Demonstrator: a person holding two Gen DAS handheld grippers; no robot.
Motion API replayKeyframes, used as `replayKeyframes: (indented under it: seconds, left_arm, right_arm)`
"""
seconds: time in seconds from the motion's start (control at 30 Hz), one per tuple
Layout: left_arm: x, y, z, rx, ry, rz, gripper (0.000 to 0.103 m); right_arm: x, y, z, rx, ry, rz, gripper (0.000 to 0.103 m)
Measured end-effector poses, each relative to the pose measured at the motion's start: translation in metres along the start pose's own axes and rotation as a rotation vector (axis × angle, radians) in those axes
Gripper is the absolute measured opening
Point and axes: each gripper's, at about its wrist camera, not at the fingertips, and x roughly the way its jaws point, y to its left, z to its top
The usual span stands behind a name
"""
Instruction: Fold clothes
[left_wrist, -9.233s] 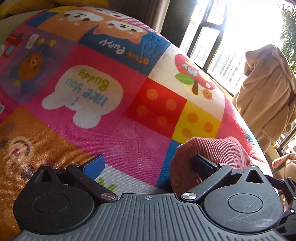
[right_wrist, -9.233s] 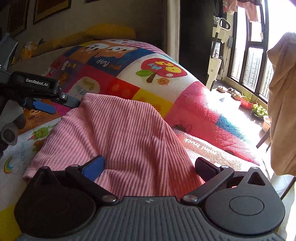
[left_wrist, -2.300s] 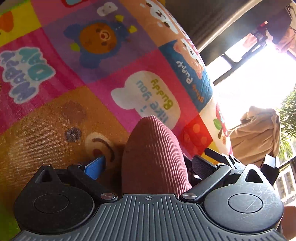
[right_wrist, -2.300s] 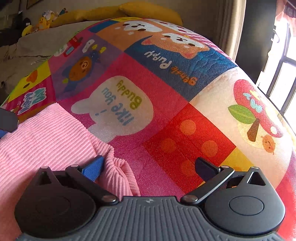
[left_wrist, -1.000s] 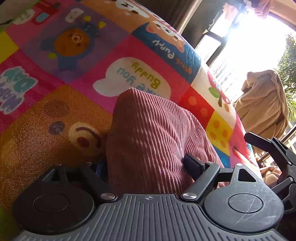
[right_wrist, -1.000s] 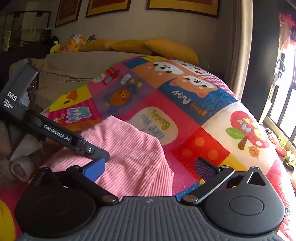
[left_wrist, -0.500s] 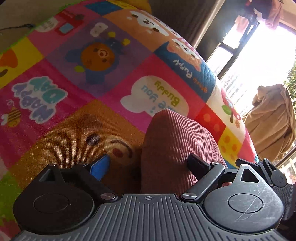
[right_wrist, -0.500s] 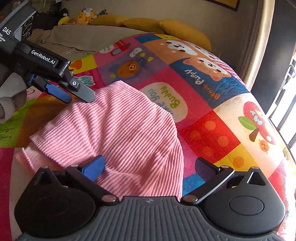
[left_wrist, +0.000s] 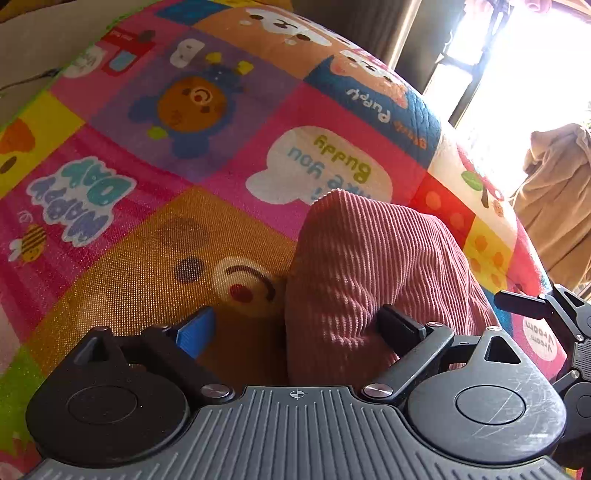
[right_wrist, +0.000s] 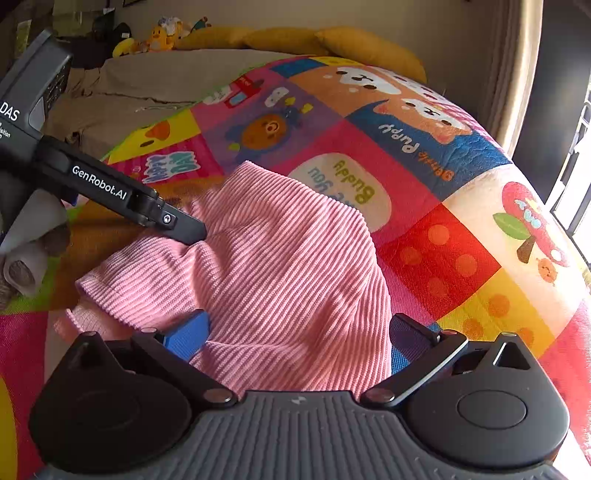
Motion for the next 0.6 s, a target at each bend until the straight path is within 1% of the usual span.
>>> replayKeyframes:
  seconds: [0.1,0.13,0.2,0.23,0.27,0.33,0.37,0.4,0.43,0.5,0.53,0.6]
  left_arm:
    - [-0.002,0.001,-0.001,0.002,0.004,-0.010,0.097]
    - [-0.002,0.002,-0.002,0.004,0.001,-0.011,0.097]
    - [-0.001,0.001,-0.003,0.007,-0.003,-0.008,0.097]
    - [0.000,0.000,-0.003,0.011,-0.004,-0.006,0.098]
    - [0.001,-0.001,-0.002,0.015,-0.004,-0.004,0.098]
    - [0.002,-0.002,-0.002,0.015,-0.002,-0.001,0.098]
    - [0.001,-0.001,-0.002,0.015,-0.001,0.001,0.098]
    - [0.000,-0.001,-0.002,0.015,0.000,0.003,0.098]
    - [0.000,-0.001,-0.002,0.015,0.001,0.004,0.098]
    - [-0.001,0.000,-0.002,0.009,0.003,0.003,0.098]
    - [-0.001,-0.001,-0.001,0.012,0.002,0.005,0.098]
    - [-0.003,-0.003,0.001,0.017,0.001,0.008,0.098]
  right_arm:
    - [-0.010,-0.014,0.004,0.012,0.000,0.047,0.103]
    - [-0.015,-0.023,0.009,0.027,-0.018,0.043,0.103]
    - [-0.021,-0.043,0.023,0.078,-0.062,-0.001,0.103]
    - [-0.019,-0.055,0.034,0.117,-0.084,-0.048,0.103]
    - [-0.014,-0.062,0.041,0.148,-0.094,-0.081,0.103]
    - [0.008,-0.076,0.057,0.214,-0.091,-0.115,0.103]
    - [0.019,-0.081,0.063,0.241,-0.083,-0.123,0.103]
    - [0.034,-0.081,0.065,0.249,-0.054,-0.108,0.103]
    - [0.052,-0.080,0.065,0.241,-0.009,-0.098,0.103]
    - [0.085,-0.071,0.055,0.184,0.088,-0.125,0.103]
    - [0.091,-0.069,0.049,0.172,0.092,-0.130,0.103]
    - [0.090,-0.071,0.039,0.202,0.053,-0.123,0.103]
